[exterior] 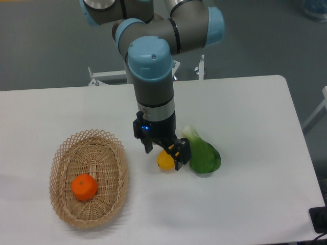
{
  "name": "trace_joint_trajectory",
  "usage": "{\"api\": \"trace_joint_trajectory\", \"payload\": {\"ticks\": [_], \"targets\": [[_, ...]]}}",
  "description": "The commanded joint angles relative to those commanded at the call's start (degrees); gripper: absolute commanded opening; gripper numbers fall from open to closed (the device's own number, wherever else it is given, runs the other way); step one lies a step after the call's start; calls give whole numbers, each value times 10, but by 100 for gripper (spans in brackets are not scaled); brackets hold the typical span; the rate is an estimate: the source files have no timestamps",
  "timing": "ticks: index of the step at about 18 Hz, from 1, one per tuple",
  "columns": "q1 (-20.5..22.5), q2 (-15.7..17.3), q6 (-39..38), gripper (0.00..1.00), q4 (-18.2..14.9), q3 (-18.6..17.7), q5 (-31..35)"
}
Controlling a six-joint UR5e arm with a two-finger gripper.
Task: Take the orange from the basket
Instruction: 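Raise the gripper away from the yellow mango and bok choy, then move the gripper over the basket and lower it onto the orange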
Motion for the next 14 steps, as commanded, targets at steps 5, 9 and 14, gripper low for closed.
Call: {"api": "trace_joint_trajectory", "payload": {"ticks": [5,9,14], "targets": [[-3,1,-13,100,11,-5,-3],[-4,2,-89,100,25,-9,-11],[-24,-3,-227,100,87,-39,-13]]}}
